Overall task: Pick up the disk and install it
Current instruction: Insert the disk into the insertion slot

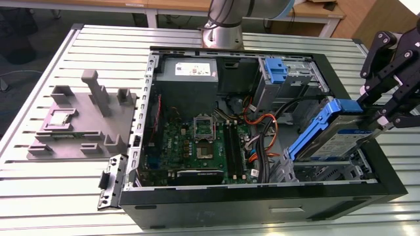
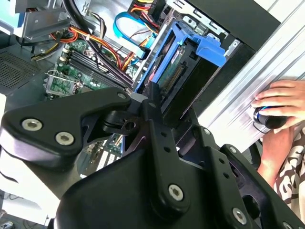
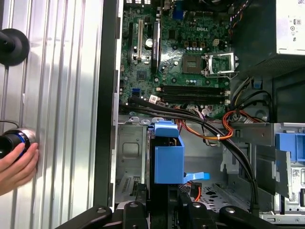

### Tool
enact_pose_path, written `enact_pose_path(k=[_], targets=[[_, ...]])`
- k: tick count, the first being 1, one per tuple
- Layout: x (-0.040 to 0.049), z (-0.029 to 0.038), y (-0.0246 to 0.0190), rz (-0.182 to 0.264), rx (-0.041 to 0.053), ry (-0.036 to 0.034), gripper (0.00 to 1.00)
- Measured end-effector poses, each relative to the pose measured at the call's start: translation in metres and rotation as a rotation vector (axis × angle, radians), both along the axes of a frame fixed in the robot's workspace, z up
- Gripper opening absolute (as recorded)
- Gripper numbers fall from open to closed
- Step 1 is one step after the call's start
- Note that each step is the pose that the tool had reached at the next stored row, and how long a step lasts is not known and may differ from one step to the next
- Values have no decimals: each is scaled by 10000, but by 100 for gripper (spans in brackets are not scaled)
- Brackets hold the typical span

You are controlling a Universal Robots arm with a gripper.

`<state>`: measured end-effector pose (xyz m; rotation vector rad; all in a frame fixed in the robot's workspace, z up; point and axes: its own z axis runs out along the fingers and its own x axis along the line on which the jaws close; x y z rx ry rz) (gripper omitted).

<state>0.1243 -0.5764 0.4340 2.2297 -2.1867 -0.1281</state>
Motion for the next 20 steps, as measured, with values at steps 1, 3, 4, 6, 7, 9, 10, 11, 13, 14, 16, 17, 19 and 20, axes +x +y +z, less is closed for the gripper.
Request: enact_pose_path(k=[1,3,4,6,7,9,10,11,13,14,16,17,19,20], targets=[[0,1,0,0,0,0,35],[-1,1,0,0,0,-4,35],[-8,3,1,-2,-2,-46,35],[-25,-1,0,0,-1,-170,35],[-32,-3,0,-1,0,-211,35],[-41,-7,0,0,0,-272,35],[-44,-7,0,0,-1,-293,35],[-43,-7,0,0,-1,-296,35],[-43,-7,0,1,-2,-297,35],[-43,-7,0,1,-2,-297,35],[-44,-7,0,0,-1,-298,35],[-44,-11,1,0,0,-298,35],[-44,-24,1,0,-3,-298,35],[-44,-33,1,0,-3,-298,35]])
